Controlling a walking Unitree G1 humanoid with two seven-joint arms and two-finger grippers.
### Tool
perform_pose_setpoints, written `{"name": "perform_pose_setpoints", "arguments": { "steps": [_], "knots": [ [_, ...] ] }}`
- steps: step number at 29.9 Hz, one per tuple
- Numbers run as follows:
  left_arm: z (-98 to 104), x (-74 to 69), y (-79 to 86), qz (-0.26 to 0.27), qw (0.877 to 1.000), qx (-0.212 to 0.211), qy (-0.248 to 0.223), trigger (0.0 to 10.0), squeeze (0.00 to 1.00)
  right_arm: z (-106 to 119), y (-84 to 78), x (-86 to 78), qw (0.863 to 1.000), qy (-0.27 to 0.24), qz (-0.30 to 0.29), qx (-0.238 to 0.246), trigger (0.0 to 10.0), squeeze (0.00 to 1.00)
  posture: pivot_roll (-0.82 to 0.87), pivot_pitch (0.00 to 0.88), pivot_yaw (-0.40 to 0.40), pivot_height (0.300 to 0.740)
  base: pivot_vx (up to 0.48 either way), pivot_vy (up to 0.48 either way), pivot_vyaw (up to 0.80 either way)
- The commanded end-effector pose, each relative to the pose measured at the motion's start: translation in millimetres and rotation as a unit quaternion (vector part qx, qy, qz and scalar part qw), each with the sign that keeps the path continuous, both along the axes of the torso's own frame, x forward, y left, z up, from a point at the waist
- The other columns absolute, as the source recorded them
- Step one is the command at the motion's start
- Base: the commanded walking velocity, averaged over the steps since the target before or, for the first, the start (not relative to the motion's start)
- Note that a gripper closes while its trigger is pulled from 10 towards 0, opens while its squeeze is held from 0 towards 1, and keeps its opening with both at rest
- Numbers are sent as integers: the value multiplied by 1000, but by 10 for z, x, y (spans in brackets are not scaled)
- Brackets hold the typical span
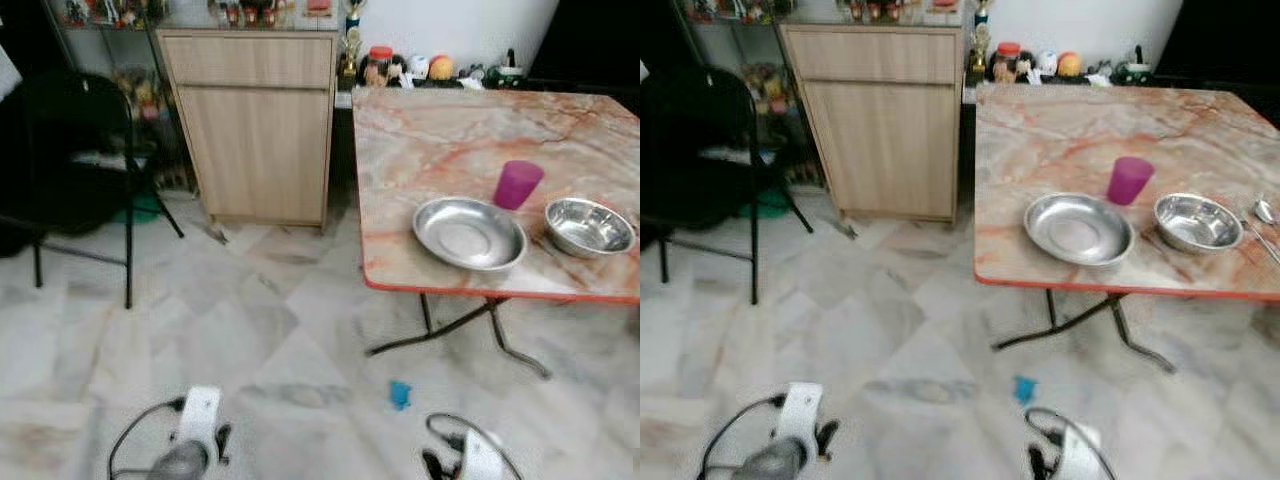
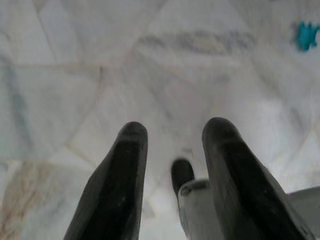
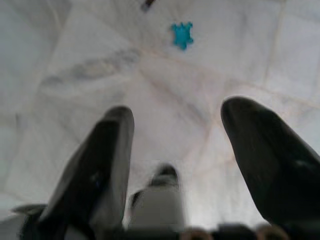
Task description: Setting the table
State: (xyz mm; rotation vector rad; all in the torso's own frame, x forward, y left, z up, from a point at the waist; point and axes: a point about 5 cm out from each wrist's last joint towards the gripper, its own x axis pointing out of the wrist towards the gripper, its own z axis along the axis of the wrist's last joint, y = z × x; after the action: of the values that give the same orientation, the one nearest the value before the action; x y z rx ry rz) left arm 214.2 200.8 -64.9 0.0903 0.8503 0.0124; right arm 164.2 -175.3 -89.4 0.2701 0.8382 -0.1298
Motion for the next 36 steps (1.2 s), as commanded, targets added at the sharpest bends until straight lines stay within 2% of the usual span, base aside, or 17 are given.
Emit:
{"name": "perform_pose_setpoints", "arguments": {
  "steps": [1, 3, 17, 23, 31, 32, 33, 34, 35, 36],
  "knots": [
    [8, 31, -52, -5, 1000, -5, -1, 10000, 0, 2, -77, -20, 1000, -1, -6, -8, 10000, 0, 26, 16, -19, 740, 0, -472, 0],
    [9, 32, -54, -4, 1000, -5, -2, 10000, 0, 6, -78, -16, 1000, -5, -6, -8, 10000, 0, 25, 17, -20, 740, 0, -420, 0],
    [1, 20, -56, 6, 1000, -9, -2, 10000, 0, 80, -112, 42, 998, -61, -7, -25, 10000, 0, 14, 19, -26, 740, 0, 0, 0],
    [2, 21, -58, 7, 1000, -9, -4, 10000, 0, 144, -152, 76, 993, -101, -22, -54, 10000, 0, 15, 21, -29, 740, 0, 0, 0],
    [2, 21, -55, 6, 1000, -8, -4, 10000, 0, 212, -168, 112, 987, -144, -27, -68, 10000, 0, 7, 20, -29, 740, 0, 0, 0],
    [4, 23, -59, 7, 1000, -8, -5, 10000, 0, 245, -181, 130, 983, -159, -14, -90, 10000, 0, 8, 19, -31, 740, 0, 0, 0],
    [6, 27, -61, 7, 1000, -8, -6, 10000, 0, 356, -199, 270, 974, -200, -15, -105, 10000, 0, 10, 17, -35, 740, 0, 0, 0],
    [6, 27, -61, 7, 1000, -8, -6, 10000, 0, 356, -199, 270, 974, -200, -15, -105, 10000, 0, 10, 17, -35, 740, 0, 0, 0],
    [7, 29, -60, 7, 1000, -8, -6, 10000, 0, 748, -236, 710, 943, -305, -16, -130, 10000, 0, 9, 17, -34, 740, 0, 0, 0],
    [8, 30, -60, 7, 1000, -8, -6, 10000, 0, 914, -247, 838, 928, -345, -17, -139, 10000, 0, 8, 16, -34, 740, 0, 0, 0]
  ]
}}
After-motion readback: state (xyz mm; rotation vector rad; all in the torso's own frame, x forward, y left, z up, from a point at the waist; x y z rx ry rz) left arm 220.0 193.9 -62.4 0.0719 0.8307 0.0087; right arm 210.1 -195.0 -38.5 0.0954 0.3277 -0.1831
